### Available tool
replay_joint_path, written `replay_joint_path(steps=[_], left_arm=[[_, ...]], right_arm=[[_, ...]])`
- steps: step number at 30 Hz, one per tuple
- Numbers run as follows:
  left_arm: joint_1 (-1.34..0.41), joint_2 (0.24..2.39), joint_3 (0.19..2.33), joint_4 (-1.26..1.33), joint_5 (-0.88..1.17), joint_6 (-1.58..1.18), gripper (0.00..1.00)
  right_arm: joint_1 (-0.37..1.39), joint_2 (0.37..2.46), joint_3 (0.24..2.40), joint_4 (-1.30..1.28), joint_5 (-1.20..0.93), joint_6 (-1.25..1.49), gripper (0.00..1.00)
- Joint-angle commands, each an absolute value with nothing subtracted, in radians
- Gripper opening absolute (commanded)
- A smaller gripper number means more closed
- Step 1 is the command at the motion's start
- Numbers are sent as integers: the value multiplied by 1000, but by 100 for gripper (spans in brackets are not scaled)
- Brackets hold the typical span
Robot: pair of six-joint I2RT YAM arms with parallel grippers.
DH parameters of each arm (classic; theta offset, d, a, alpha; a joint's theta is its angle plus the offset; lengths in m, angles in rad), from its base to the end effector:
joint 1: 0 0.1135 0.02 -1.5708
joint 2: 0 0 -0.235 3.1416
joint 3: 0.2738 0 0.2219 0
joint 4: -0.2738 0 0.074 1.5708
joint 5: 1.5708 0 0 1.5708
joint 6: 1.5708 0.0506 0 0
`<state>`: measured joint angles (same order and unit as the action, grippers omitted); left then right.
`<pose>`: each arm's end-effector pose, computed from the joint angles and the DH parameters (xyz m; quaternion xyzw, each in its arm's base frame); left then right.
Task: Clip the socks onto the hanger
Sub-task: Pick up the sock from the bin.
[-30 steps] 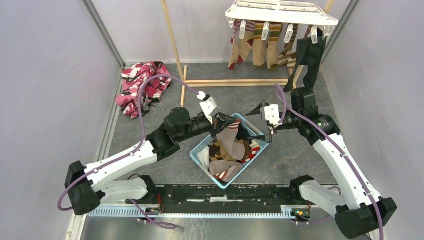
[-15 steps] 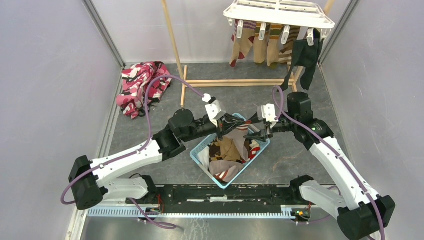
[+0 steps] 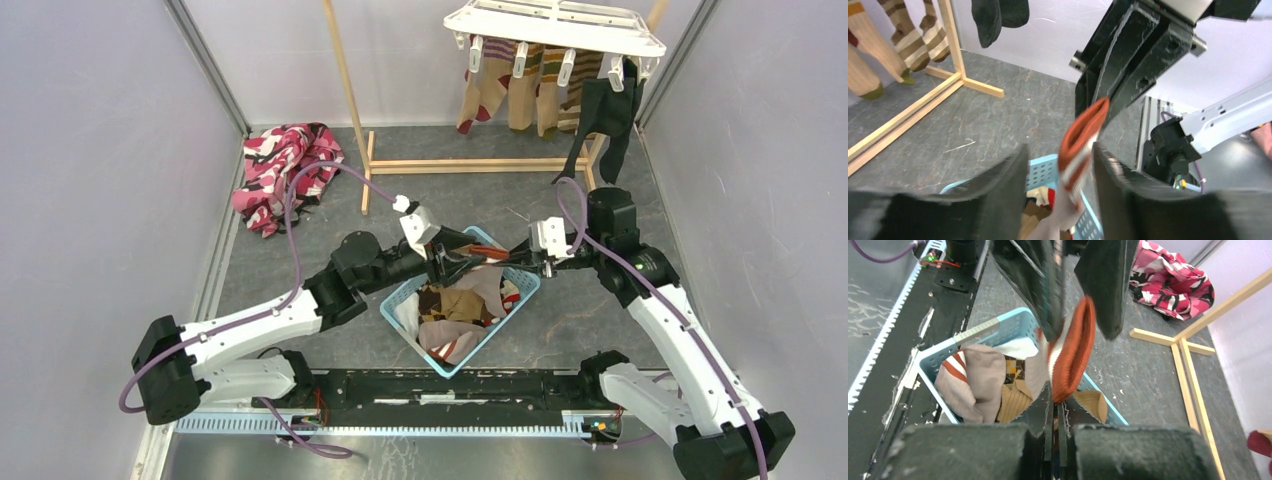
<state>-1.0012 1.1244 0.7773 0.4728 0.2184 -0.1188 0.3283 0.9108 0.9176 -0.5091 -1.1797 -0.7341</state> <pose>0.1322 -0.2268 0.3247 0.3546 0.5595 -0.4571 0.5935 0.1467 0.0994 0.3157 -0.6065 0.4732 0.3836 0.5109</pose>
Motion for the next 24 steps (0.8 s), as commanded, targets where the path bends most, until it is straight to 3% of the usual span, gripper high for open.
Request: replay_joint_path(steps=[1, 5, 7, 13, 17, 24], left_arm=[[-1003, 990, 700, 543, 195, -114, 66], [-1003, 833, 557, 569, 234, 14, 98], [-1003, 756, 481, 600, 258, 67, 100], [-1003, 722, 412, 635, 353, 83, 99], [-1003, 841, 446, 710, 407, 30, 81], [-1004, 1047, 538, 815, 428, -66, 69]], right_arm=[[295, 875, 912, -619, -1185, -920, 0], [283, 862, 908, -707, -1169, -1053, 0], [279, 864, 908, -739, -1187, -1103, 0], [275, 881, 917, -842, -1228, -1264, 0], [274, 879, 914, -871, -1231, -1314, 0], [274, 867, 902, -880, -1234, -1337, 0]])
